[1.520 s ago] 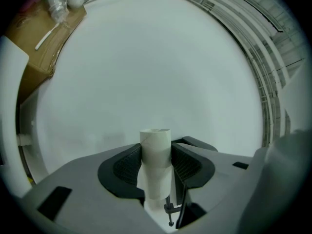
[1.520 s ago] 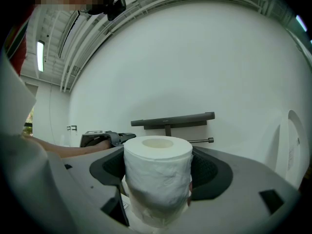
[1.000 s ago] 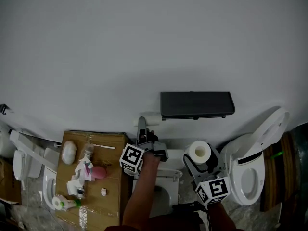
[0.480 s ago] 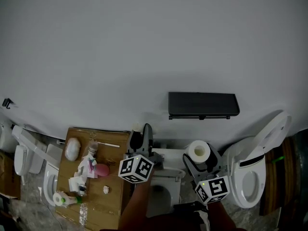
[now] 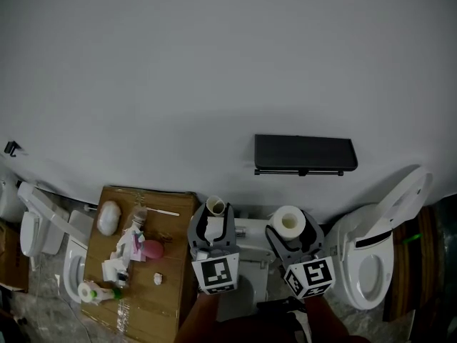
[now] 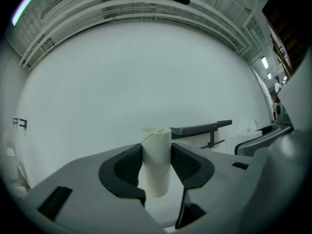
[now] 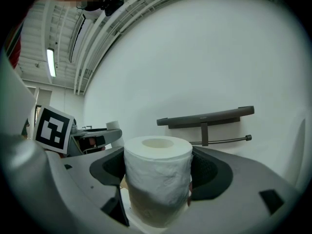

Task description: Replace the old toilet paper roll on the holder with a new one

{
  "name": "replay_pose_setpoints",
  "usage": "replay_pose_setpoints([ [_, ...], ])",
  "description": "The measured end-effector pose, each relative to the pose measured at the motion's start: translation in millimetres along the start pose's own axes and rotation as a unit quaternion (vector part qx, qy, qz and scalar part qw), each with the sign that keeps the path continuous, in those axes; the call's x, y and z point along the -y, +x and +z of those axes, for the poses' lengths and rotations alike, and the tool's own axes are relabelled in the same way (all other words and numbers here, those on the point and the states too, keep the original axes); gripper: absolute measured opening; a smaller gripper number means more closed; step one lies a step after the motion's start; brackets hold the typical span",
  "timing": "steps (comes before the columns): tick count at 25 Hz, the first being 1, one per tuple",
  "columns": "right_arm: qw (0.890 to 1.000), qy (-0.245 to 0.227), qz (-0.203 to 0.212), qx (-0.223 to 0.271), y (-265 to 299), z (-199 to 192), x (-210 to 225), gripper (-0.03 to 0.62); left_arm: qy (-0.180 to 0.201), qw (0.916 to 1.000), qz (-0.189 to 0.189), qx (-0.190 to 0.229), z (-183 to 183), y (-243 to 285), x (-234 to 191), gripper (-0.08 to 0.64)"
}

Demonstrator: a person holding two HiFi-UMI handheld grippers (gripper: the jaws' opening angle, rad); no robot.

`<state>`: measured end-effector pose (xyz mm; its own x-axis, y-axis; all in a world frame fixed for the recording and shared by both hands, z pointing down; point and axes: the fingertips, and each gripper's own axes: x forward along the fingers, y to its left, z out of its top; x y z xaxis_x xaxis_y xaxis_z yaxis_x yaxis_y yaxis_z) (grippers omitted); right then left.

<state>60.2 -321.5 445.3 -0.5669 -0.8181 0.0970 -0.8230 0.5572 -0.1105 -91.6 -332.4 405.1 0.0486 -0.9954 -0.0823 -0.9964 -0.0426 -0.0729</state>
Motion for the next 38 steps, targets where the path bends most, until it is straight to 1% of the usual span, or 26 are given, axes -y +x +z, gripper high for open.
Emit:
replay_pose_setpoints([
  [3, 1.000, 0.016, 0.004, -0.009, 10.2, -7.9, -4.3, 0.385, 0.011, 0.9999, 0.001, -0.008, -2.6, -6.4, -2.1, 0.198],
  [7, 0.998, 0.061, 0.012, -0.015, 31.7, -15.1, -7.9, 0.385, 0.016, 0.9998, 0.007, -0.007, -1.8, -15.0, -7.4, 0.198],
  [10, 0.993, 0.118, 0.023, -0.014, 52.6, -18.8, -11.6, 0.385, 0.003, 0.9998, 0.018, -0.004, 0.5, -21.0, -14.1, 0.198],
  [13, 0.981, 0.191, 0.032, -0.011, 75.3, -23.6, -13.4, 0.385, 0.006, 0.9997, 0.024, -0.007, 0.4, -26.7, -19.8, 0.198],
  [16, 0.960, 0.276, 0.036, -0.008, 96.1, -31.5, -12.3, 0.385, 0.011, 0.9995, 0.029, -0.003, 3.6, -32.6, -22.2, 0.198],
  [18, 0.947, 0.321, 0.034, -0.007, 108.1, -37.6, -10.0, 0.385, 0.016, 0.9994, 0.031, -0.002, 5.6, -35.8, -23.1, 0.198],
  [21, 0.929, 0.370, 0.026, -0.002, 124.1, -42.0, -5.3, 0.385, 0.013, 0.9993, 0.035, -0.005, 4.8, -38.8, -25.3, 0.198],
  [23, 0.917, 0.398, 0.021, 0.008, 134.0, -40.5, -2.2, 0.385, 0.009, 0.9992, 0.039, -0.011, 1.3, -40.7, -27.8, 0.198],
  [25, 0.905, 0.425, 0.019, 0.021, 144.2, -38.3, 0.2, 0.385, 0.012, 0.9990, 0.040, -0.015, -2.0, -41.9, -29.1, 0.198],
  [29, 0.870, 0.491, 0.015, 0.048, 164.1, -34.3, 5.3, 0.385, 0.032, 0.9988, 0.034, -0.015, -5.6, -44.1, -25.4, 0.198],
  [32, 0.845, 0.530, 0.002, 0.067, 173.9, -31.2, 13.8, 0.385, 0.041, 0.9987, 0.024, -0.020, -10.3, -45.6, -19.8, 0.198],
  [34, 0.831, 0.550, -0.006, 0.083, 177.0, -28.0, 22.8, 0.385, 0.048, 0.9984, 0.017, -0.024, -14.5, -45.1, -16.6, 0.198],
  [36, 0.822, 0.562, -0.012, 0.095, 176.5, -25.5, 31.5, 0.385, 0.048, 0.9984, 0.013, -0.028, -18.7, -45.5, -14.6, 0.198],
  [38, 0.817, 0.567, -0.016, 0.105, 174.1, -23.4, 40.1, 0.385, 0.050, 0.9982, 0.009, -0.032, -21.8, -45.7, -12.2, 0.198],
])
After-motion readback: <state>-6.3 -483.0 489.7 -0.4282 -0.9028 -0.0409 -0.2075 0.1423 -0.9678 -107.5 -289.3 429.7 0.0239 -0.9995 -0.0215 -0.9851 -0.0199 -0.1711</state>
